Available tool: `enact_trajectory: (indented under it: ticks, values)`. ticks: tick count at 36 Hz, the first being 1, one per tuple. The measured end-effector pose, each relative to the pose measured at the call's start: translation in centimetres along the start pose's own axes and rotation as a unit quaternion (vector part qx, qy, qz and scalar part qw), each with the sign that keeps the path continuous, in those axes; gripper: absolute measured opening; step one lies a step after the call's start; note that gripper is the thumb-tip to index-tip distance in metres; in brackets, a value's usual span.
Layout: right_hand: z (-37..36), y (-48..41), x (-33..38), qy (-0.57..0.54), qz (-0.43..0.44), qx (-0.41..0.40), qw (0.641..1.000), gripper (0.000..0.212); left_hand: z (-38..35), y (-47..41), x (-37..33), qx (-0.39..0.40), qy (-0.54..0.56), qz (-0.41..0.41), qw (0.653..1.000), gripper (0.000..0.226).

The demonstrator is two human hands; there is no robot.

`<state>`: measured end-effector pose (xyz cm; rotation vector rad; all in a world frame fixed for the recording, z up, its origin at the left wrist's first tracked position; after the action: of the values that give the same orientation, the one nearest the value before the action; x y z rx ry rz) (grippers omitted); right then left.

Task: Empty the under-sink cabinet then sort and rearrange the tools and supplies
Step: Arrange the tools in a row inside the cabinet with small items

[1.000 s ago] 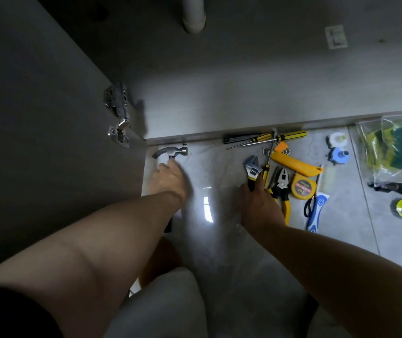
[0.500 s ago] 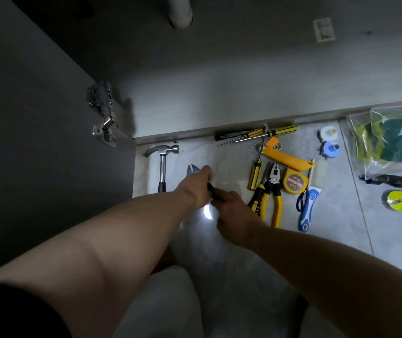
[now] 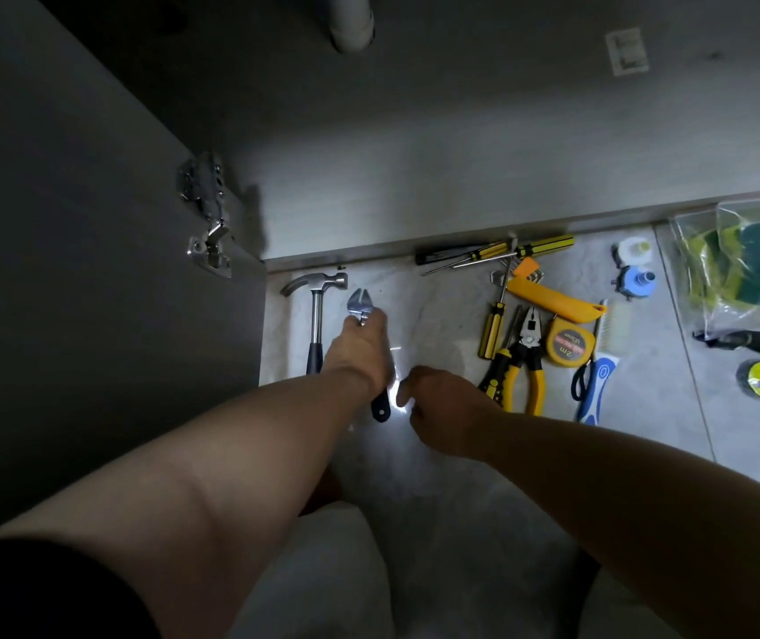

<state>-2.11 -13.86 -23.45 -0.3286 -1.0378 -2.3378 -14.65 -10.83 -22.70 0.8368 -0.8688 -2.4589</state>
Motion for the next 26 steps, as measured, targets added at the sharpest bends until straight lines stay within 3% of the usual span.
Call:
enact_trajectory:
  ticks: [8,15,19,26]
  values:
    - [2.2,0.1,-1.3,0.111,-0.013,-0.023,0.993,0.03,1.3,0.1,1.8,-0.02,-0.016,0.026,0.999,0.05]
    - [4.8,1.4,-5.3,0.194,-0.149,-0.111,0.963,0.063,1.1,-0.2,2.7,-0.006,-0.036,0.001,0.999,0.054]
    - [4.5,1.3,-7.2,0.161,-0.195,-0.092,0.963,0.058,1.1,-0.2,2.7,0.002,-0.047,-0.001,0.999,0.057]
    - [4.8,0.8,-7.4,0.173,-0.196,-0.077,0.962,0.046,1.4,-0.3,1.9,-0.032,-0.109,-0.017,0.993,0.038]
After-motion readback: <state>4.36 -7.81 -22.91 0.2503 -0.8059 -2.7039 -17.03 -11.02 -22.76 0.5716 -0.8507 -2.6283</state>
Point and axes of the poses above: each hand's wrist, its own y-axis away from the middle knuckle, its own z-axis out of the back of the hand, x = y × z, the point moved 6 cm from there along -y, towards the middle knuckle, and after that the axes turned 13 degrees about y, right-handed, at the moved point
